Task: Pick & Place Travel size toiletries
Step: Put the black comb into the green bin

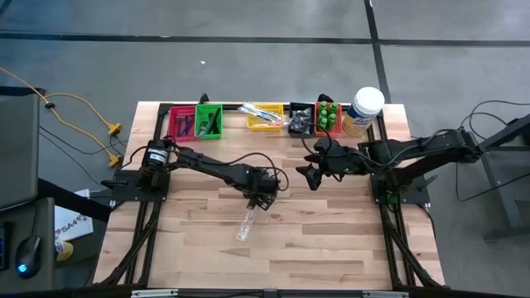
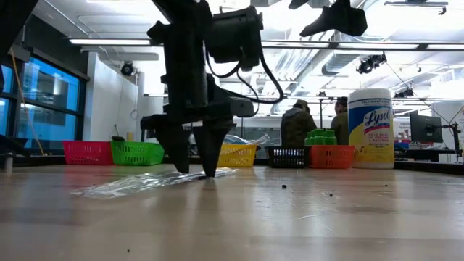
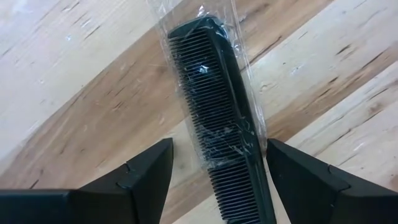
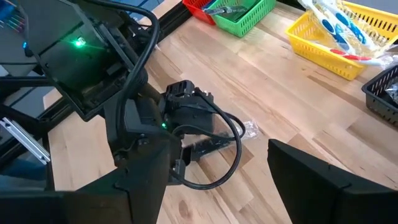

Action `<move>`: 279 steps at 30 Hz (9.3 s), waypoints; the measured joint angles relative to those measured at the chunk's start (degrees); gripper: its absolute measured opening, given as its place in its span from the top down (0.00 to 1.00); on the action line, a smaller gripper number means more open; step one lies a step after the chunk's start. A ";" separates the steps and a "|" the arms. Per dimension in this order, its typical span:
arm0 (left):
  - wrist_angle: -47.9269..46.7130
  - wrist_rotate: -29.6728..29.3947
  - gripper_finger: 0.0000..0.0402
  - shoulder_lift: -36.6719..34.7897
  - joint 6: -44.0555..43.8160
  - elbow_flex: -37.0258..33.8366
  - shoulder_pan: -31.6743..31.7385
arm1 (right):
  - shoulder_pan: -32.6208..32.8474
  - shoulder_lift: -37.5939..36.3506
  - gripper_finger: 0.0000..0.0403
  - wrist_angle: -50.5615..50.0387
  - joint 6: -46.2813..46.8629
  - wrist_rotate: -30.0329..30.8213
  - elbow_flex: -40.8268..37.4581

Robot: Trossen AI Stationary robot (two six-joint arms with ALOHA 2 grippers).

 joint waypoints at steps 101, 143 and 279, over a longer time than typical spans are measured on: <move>-7.89 4.35 0.68 0.07 38.08 -4.00 7.82 | -3.04 0.02 0.36 0.07 0.65 -0.98 0.00; -11.98 7.55 1.00 -2.06 38.99 -0.41 7.84 | -2.97 0.04 0.36 0.07 1.37 -1.44 0.00; 10.69 4.56 0.85 -33.61 27.78 -17.39 52.68 | -1.88 -7.21 0.36 -5.42 -3.72 3.11 0.02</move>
